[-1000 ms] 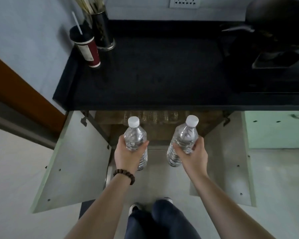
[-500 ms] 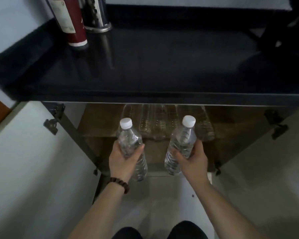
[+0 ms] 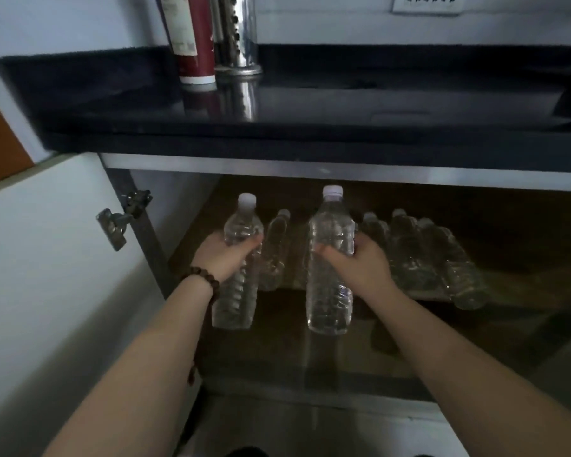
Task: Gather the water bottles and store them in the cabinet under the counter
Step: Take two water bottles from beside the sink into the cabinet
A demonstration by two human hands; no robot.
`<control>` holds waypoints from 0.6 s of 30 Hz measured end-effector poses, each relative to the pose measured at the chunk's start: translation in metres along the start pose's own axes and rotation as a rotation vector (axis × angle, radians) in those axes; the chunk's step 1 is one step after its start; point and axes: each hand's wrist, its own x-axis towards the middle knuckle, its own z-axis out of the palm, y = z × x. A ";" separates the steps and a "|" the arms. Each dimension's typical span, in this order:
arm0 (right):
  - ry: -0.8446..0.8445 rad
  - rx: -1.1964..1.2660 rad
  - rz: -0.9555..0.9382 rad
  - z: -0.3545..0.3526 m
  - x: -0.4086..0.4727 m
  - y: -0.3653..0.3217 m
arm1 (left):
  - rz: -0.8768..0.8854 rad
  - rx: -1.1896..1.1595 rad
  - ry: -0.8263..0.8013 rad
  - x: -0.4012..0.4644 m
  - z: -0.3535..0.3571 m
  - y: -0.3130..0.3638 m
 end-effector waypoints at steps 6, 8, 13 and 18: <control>-0.063 -0.104 0.119 0.027 0.048 -0.022 | -0.052 0.135 -0.024 0.044 -0.004 0.033; -0.048 -0.127 0.150 0.033 0.063 -0.025 | -0.119 0.094 0.004 0.057 -0.001 0.033; -0.049 -0.140 0.262 0.043 0.084 -0.033 | -0.161 0.041 -0.015 0.072 0.007 0.011; -0.089 -0.237 0.288 0.050 0.092 -0.047 | 0.029 0.123 -0.074 0.063 0.015 -0.002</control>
